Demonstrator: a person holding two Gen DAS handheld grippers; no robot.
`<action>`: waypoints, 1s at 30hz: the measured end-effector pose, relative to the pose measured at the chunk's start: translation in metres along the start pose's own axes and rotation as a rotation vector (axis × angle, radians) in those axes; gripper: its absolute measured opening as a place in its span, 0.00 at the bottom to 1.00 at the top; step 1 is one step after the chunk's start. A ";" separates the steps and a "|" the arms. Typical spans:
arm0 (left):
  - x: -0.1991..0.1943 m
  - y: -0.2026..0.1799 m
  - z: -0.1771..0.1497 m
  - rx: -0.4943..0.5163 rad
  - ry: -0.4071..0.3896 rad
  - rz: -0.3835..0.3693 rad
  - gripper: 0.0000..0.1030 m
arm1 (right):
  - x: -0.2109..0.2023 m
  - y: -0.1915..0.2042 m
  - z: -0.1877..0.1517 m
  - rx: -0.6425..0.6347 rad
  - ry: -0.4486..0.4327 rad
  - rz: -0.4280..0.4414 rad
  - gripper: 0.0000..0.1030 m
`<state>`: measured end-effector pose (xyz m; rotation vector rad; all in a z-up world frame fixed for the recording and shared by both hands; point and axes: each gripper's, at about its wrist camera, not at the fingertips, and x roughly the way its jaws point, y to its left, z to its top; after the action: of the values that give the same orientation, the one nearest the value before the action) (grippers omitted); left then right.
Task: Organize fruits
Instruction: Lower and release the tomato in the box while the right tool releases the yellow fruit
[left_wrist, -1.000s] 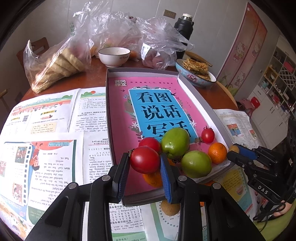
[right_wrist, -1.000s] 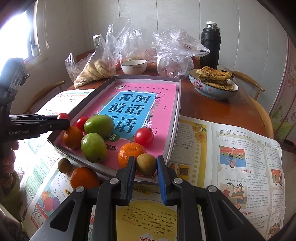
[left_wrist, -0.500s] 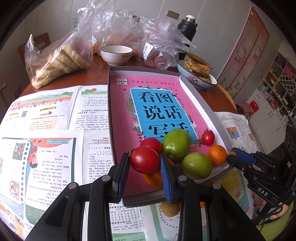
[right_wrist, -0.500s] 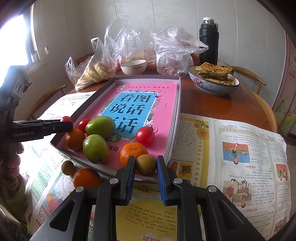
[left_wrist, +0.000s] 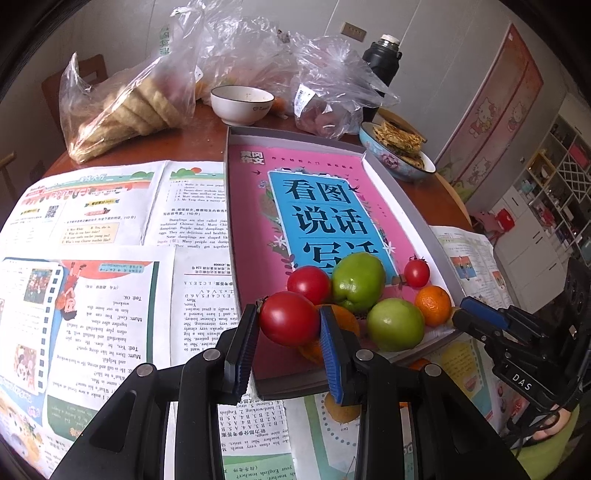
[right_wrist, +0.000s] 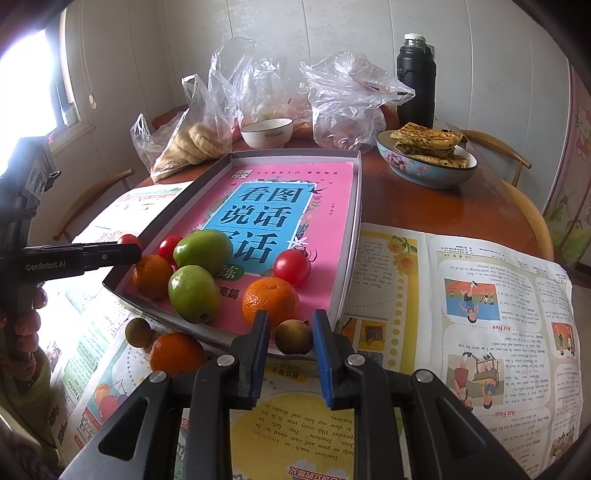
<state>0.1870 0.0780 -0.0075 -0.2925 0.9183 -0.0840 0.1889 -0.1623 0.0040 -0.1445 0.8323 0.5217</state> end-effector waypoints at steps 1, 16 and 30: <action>0.000 0.000 -0.001 0.004 -0.003 -0.001 0.33 | 0.000 0.000 0.000 0.000 0.000 0.000 0.23; -0.007 -0.008 -0.023 0.032 0.005 -0.012 0.33 | -0.005 0.000 -0.002 0.008 -0.004 0.003 0.24; -0.011 -0.009 -0.023 0.028 0.004 -0.006 0.33 | -0.010 0.005 -0.003 0.002 -0.008 0.010 0.30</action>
<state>0.1623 0.0664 -0.0100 -0.2691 0.9194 -0.1030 0.1785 -0.1625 0.0103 -0.1361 0.8262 0.5302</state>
